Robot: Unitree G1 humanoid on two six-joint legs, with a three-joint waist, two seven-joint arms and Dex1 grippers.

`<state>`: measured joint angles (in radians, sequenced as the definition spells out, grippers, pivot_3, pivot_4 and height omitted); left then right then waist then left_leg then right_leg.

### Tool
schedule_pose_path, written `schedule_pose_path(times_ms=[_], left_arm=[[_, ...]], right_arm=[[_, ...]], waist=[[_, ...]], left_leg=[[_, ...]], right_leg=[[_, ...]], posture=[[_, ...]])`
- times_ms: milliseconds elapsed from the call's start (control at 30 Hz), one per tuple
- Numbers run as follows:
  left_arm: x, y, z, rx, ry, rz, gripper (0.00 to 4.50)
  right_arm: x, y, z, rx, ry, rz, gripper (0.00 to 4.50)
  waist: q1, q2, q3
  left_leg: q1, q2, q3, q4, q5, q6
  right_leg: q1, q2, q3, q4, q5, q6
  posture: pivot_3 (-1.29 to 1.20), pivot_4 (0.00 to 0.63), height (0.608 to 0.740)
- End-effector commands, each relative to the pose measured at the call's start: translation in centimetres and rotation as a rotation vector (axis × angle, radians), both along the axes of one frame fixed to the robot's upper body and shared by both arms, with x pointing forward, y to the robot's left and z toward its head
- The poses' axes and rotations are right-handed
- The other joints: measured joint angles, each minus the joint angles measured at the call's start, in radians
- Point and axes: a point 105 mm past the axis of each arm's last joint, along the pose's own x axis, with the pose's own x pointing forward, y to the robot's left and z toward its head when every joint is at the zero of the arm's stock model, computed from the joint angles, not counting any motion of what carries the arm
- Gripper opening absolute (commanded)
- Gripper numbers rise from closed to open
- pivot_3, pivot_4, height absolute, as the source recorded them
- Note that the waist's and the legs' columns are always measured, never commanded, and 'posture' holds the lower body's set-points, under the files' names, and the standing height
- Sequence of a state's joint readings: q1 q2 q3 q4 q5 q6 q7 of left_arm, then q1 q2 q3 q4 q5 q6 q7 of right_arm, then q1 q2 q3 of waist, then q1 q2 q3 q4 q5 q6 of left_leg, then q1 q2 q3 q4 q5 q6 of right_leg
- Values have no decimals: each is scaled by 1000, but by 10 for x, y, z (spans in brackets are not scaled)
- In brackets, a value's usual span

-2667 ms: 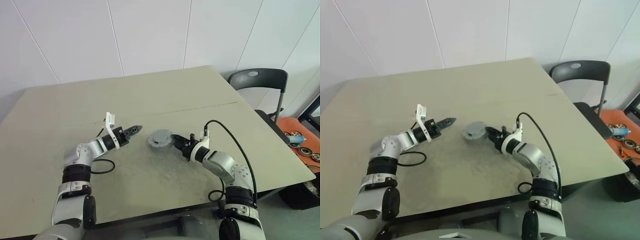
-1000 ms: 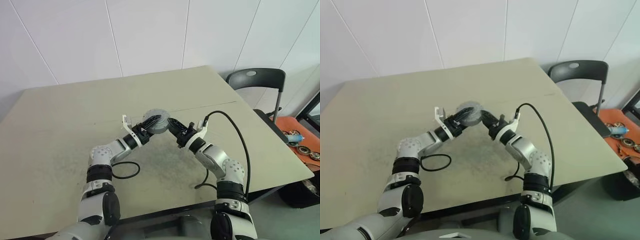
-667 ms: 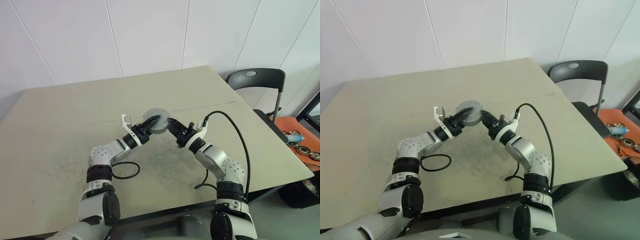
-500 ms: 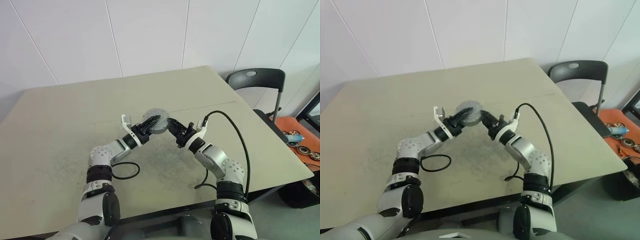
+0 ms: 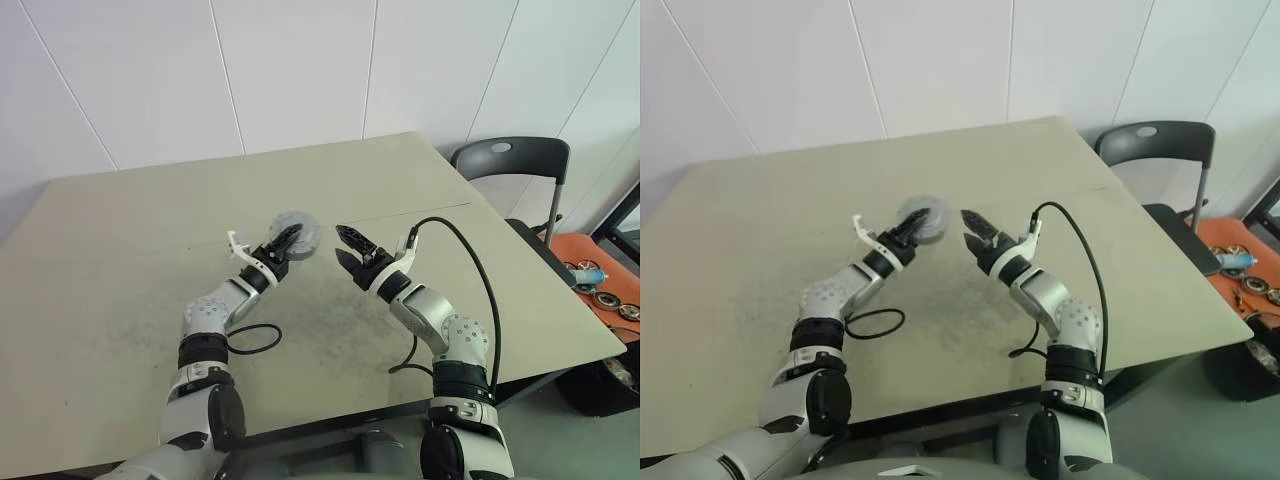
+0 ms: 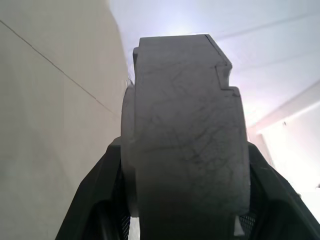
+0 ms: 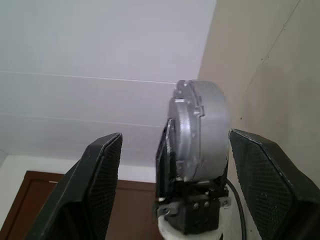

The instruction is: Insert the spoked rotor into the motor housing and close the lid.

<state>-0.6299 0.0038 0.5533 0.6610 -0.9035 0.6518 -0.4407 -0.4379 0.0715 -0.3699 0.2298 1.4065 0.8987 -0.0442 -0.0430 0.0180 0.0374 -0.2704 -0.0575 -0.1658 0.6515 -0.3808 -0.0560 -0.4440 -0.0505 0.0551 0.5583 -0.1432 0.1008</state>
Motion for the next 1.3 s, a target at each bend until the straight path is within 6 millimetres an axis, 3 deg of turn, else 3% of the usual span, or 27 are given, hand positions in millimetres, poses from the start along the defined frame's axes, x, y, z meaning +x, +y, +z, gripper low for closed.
schedule_pose_path(times_ms=[33,167,467,700,833,933,1100,1300], left_arm=[[20,47,22,64,-91,262,2240],[23,91,10,229,-63,485,2240],[5,169,-11,323,69,837,2240],[-2,184,-19,317,103,892,2240],[-2,184,-18,274,96,905,3458],[-10,195,-32,341,200,960,4465],[-28,216,-49,459,336,1062,4490],[-58,248,-56,766,512,1208,4490]], right_arm=[[1,3,21,19,-81,4,3549],[2,3,22,15,-87,6,3549],[0,5,22,11,-91,14,3549],[-1,7,23,11,-95,24,3549],[-1,7,23,11,-96,23,3578],[-1,7,23,11,-96,23,3578],[-1,7,23,11,-95,23,3578],[-2,8,22,14,-96,31,3578]], waist=[[-1,0,0],[0,0,0],[1,-3,-2],[-2,-5,-3],[-1,-5,-3],[-2,-6,-4],[-27,-5,-5],[-57,-5,-5]], left_leg=[[0,0,0,0,1,-1],[0,0,0,0,1,-2],[0,0,0,0,1,-2],[1,0,0,0,1,-1],[1,0,-1,0,-1,2],[2,0,-1,0,-1,2],[6,3,1,-2,-1,2],[18,4,0,-5,-1,2]], right_leg=[[0,0,0,0,0,0],[0,0,0,0,1,-1],[0,0,0,0,1,-1],[0,0,0,1,1,-1],[0,0,0,2,1,-2],[1,0,0,2,2,-2],[8,4,1,2,2,-3],[16,6,2,3,0,0]], posture=[[0,0,740],[0,0,740],[0,0,740],[0,0,740],[0,0,740],[0,0,740],[0,0,740],[0,0,740]])
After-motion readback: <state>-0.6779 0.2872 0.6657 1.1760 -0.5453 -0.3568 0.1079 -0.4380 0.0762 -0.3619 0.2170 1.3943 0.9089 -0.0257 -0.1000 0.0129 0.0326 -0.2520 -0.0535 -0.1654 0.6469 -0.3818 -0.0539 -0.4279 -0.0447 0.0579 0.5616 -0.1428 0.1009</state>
